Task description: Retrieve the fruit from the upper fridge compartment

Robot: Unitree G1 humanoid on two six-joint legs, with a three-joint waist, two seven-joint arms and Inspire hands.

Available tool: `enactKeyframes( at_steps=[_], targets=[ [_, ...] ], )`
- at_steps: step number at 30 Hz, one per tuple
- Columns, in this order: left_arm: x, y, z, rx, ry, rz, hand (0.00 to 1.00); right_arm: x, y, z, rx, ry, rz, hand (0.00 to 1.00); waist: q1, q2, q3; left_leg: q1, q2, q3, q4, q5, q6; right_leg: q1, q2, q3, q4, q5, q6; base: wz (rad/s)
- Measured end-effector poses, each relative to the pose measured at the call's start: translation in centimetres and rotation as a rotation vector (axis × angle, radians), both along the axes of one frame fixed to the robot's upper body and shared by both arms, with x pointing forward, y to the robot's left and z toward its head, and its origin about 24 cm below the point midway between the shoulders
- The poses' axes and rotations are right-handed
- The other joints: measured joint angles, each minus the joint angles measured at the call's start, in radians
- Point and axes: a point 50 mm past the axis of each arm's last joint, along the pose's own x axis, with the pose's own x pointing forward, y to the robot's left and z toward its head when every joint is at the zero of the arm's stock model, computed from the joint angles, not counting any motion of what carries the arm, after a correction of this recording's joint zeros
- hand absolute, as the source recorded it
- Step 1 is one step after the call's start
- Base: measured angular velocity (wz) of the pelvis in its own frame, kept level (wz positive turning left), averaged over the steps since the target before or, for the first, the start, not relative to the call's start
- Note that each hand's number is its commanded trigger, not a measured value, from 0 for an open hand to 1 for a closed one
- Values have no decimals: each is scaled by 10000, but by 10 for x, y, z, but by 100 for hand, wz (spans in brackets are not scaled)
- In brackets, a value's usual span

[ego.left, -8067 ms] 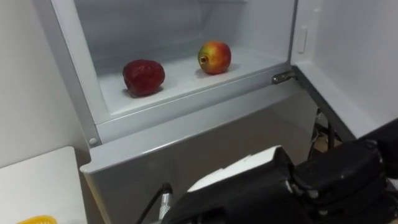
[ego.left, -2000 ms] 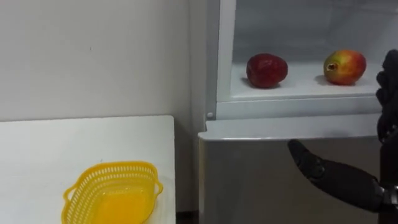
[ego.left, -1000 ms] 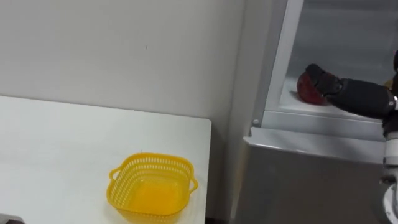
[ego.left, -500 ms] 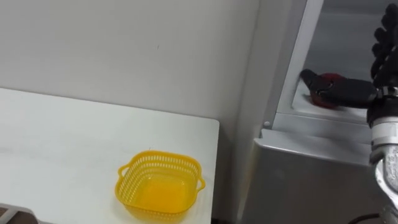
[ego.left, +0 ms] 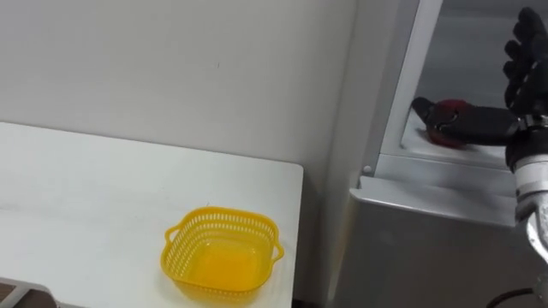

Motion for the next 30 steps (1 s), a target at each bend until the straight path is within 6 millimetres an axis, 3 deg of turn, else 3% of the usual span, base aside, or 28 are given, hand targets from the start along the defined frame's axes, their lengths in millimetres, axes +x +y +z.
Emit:
enactKeyframes(
  at_steps=[6,11,23,30],
  targets=[
    [2,2,1,100,-62,-79,0,2,-2,-3,-75,337,-17,0,11,-12,-8,-18,1,7,-7,0,0,-31,1,9,2,0,0,0],
    [2,5,2,194,-58,-134,0,3,-5,-6,-157,606,-76,0,18,-92,-58,-15,0,7,-11,1,0,-32,0,1,1,0,0,0],
    [0,7,3,161,71,-114,0,3,-6,-6,-229,719,-142,0,40,-182,-36,-13,1,1,8,0,1,-17,-1,-1,2,0,0,0],
    [-3,7,3,162,143,-92,0,3,-6,-6,-239,725,-128,0,32,-83,-25,-18,0,-1,5,0,1,-16,-1,-8,4,0,0,0]
  ],
)
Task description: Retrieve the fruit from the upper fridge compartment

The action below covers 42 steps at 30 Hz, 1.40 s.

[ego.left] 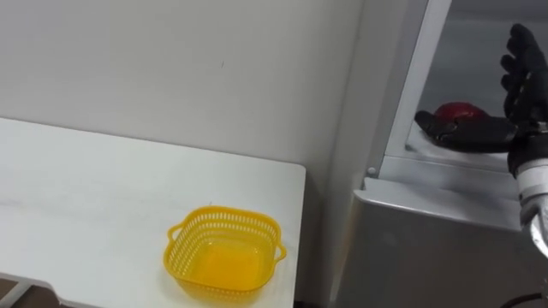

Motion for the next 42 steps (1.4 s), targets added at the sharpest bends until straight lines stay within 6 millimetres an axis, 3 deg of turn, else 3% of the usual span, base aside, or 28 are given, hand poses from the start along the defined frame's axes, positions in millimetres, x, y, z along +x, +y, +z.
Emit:
enactKeyframes(
  at_steps=[6,13,23,38,39,40,41,42],
  targets=[
    [-1,0,0,-14,27,9,0,1,-1,-3,-4,144,-15,0,-10,50,22,2,-2,-10,-5,0,0,14,-3,-30,-3,0,0,0],
    [5,0,1,37,-123,-34,0,7,-14,-22,-25,1296,40,0,46,33,13,-18,-12,-36,-16,1,1,-14,-33,-33,-1,0,0,0],
    [7,1,2,98,-131,-4,0,14,-18,-20,-309,1830,358,0,162,-74,-36,-30,-1,-36,-3,3,2,-37,-51,-48,1,0,0,0],
    [8,2,2,190,-76,120,0,15,-25,-27,-398,2322,199,0,228,-278,30,-9,-4,-116,35,4,0,44,-75,-205,4,0,0,1],
    [8,2,2,190,-66,122,0,16,-25,-28,-413,2369,226,31,216,-286,26,-11,-6,-123,40,4,1,48,-75,-205,4,0,0,0],
    [8,2,2,185,-45,129,0,17,-26,-29,-453,2484,270,86,203,-311,9,-12,-6,-125,43,4,1,54,-77,-206,5,0,0,0],
    [8,2,2,183,-42,173,0,18,-28,-30,-469,2598,288,100,208,-320,13,-13,-6,-128,45,4,1,67,-74,-202,11,0,0,0],
    [7,2,2,182,-31,189,0,19,-28,-30,-487,2679,314,100,207,-329,14,-7,-5,-128,47,4,1,90,-70,-196,13,0,0,0]
  ],
)
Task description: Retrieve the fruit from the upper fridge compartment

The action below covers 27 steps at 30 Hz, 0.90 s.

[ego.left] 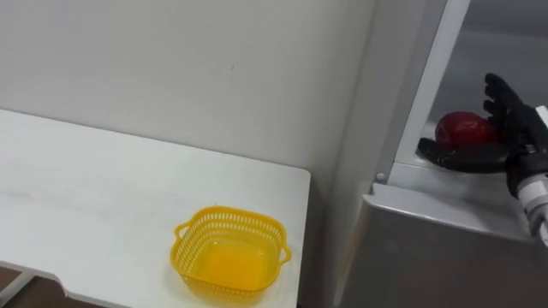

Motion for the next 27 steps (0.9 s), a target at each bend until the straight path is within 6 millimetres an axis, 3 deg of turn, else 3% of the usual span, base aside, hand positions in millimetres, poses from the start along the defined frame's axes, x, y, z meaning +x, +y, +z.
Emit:
enactKeyframes(
  at_steps=[11,27],
  targets=[
    [-6,2,0,166,374,147,0,15,-14,-5,-430,1472,70,100,-45,-69,18,11,-32,-206,73,-6,2,199,8,-202,5,3,-2,6],
    [13,12,4,440,-132,39,0,18,-13,9,-716,1073,-82,100,10,-38,6,32,-19,-178,86,2,-9,161,14,-297,-27,4,-3,0]
  ],
)
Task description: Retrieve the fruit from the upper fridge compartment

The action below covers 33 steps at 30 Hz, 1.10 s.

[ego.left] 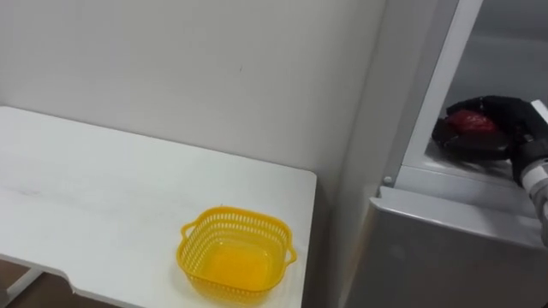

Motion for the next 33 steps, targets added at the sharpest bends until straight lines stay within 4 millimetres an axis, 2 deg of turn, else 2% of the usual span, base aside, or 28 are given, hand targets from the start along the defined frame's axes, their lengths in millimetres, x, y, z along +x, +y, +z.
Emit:
enactKeyframes(
  at_steps=[9,11,14,19,21,24,27,33],
  targets=[
    [-1,1,0,12,-27,-42,0,-7,10,2,250,-450,335,100,-36,60,11,-13,8,7,-2,4,-4,-30,-6,21,1,0,0,0],
    [-3,1,0,75,7,-13,0,-13,15,3,213,-750,469,100,-47,150,-12,-21,1,12,-44,3,-3,-59,9,37,7,0,0,-2],
    [-9,1,-1,324,52,57,0,-24,23,2,61,-1166,577,100,-57,306,-98,50,13,144,-95,4,-2,-62,15,194,7,0,0,-8],
    [-17,-6,-4,234,97,135,0,-48,49,-3,457,-2053,1125,100,-114,587,-94,325,37,315,-186,5,-2,50,74,523,-15,0,0,-18],
    [-17,-10,-5,117,24,133,0,-59,58,-6,519,-2333,1307,100,-264,635,-66,325,37,339,-237,4,-2,27,58,538,-16,-1,1,-3],
    [-17,-16,-6,12,-146,119,0,-75,71,-4,415,-2864,1684,100,-289,726,-8,308,52,485,-252,4,0,-54,84,627,6,-1,1,-13],
    [-21,-18,-8,39,-139,154,0,-85,75,2,482,-3320,1847,100,-444,796,9,279,49,507,-285,1,4,-63,76,654,24,-1,1,-2],
    [-35,-25,-10,-205,238,257,0,-106,81,34,981,-5638,1727,100,-689,965,-92,182,64,511,-320,0,4,-179,94,618,18,0,1,0]
  ],
)
